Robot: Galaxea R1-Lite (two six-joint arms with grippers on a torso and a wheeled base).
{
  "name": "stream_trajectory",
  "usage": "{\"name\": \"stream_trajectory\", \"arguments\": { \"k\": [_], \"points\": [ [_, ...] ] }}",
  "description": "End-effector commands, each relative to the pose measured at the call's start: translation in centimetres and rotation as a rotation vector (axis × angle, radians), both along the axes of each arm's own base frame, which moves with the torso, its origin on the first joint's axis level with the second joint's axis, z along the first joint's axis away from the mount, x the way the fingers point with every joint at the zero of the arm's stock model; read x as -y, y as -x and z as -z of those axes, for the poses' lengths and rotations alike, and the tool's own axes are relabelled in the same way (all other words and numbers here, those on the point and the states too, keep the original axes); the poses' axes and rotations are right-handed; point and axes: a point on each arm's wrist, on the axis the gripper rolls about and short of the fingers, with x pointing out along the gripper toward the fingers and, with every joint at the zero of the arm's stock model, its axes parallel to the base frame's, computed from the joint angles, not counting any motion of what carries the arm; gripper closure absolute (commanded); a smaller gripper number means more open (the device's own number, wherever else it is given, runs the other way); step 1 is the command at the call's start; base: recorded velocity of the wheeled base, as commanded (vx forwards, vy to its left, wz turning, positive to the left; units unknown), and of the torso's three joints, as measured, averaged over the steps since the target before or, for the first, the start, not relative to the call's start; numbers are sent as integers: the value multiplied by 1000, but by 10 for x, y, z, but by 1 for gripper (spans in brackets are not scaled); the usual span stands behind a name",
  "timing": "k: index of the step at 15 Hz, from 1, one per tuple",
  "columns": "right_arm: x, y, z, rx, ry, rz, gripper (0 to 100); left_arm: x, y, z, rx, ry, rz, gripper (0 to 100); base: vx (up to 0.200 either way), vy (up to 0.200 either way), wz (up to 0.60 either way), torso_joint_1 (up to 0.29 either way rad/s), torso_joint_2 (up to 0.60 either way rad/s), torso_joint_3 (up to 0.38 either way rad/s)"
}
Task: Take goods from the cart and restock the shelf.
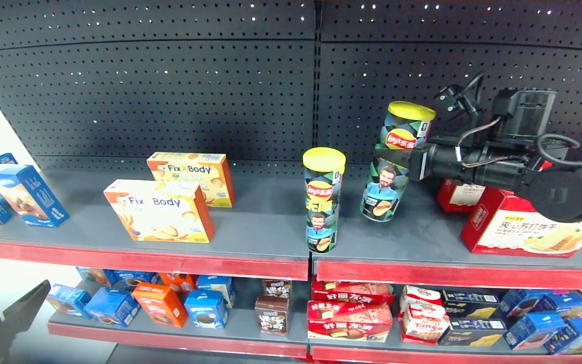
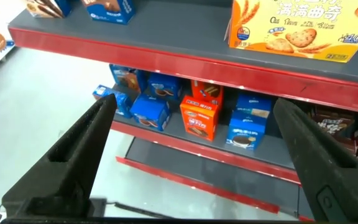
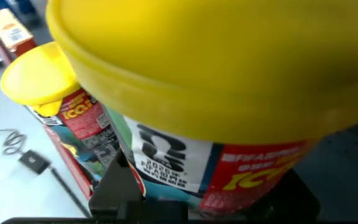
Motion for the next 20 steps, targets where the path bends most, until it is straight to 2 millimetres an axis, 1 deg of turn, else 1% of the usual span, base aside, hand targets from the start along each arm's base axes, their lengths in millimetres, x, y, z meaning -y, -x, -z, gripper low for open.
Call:
{"name": "stream_trajectory", "arguments": {
  "k": [1,4,9,12,14,16,20],
  "points": [
    [-8,-8,8,-12,3,-54,100,0,1,1,-3,0,-6,0,0,0,0,0,0,0],
    [-12,-12,9,-6,4,-145,100,-3,6,7,-17,2,-37,0,0,0,0,0,0,0],
    [-18,-37,22,59,59,-204,100,-3,10,9,-17,2,-54,0,0,0,0,0,0,0],
    [-22,-53,32,88,90,-207,100,-3,12,11,-18,1,-62,0,0,0,0,0,0,0],
    [-25,-61,36,98,91,-207,100,-3,13,11,-15,0,-69,0,0,0,0,0,0,0],
    [-30,-74,40,118,95,-208,100,-4,15,11,-9,-1,-85,0,0,0,0,0,0,0],
    [-35,-85,48,134,107,-214,100,-6,16,10,-5,-4,-103,0,0,0,0,0,0,0]
  ]
}}
